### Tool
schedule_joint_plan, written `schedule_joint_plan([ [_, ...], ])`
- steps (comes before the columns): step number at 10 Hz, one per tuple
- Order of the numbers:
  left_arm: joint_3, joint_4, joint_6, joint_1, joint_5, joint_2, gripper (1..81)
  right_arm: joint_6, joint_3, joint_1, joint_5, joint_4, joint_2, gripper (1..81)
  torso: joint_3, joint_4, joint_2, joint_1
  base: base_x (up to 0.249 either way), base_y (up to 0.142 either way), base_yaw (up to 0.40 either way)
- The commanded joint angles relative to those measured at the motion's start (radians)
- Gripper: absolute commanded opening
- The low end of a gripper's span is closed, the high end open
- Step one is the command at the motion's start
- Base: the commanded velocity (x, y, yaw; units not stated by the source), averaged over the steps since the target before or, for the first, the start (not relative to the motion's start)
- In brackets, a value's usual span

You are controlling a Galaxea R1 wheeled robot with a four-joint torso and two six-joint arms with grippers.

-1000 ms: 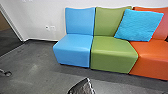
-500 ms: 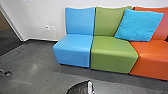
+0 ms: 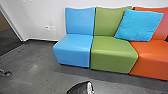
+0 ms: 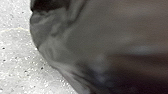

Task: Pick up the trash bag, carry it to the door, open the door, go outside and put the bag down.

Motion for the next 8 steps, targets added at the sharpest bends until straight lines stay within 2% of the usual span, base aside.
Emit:
schedule_joint_plan([
  [1,0.004,-0.002,-0.001,-0.104,0.072,-0.011,1.0,-0.002,0.017,0.077,-0.056,0.026,-0.051,81.1,0.0,0.0,0.099,-0.064,0.0,0.0,0.0],
  [3,0.017,0.016,0.001,-0.095,0.075,-0.021,1.0,-0.002,0.018,0.074,-0.056,0.026,-0.048,81.1,0.0,0.0,0.133,-0.085,0.0,0.0,0.0],
  [5,0.063,0.018,0.0,-0.084,0.077,-0.045,1.0,-0.002,0.016,0.069,-0.056,0.024,-0.042,81.1,0.096,0.0,0.199,-0.126,0.0,0.0,0.0],
  [6,0.105,0.007,0.0,-0.08,0.077,-0.068,1.0,-0.003,0.015,0.066,-0.055,0.023,-0.034,81.1,0.108,0.0,0.227,-0.14,0.0,0.0,0.0],
  [8,0.199,-0.004,-0.001,-0.061,0.083,-0.102,1.0,-0.003,0.007,0.066,-0.055,0.023,-0.018,81.1,0.167,0.0,0.286,-0.179,0.0,0.0,0.0],
])
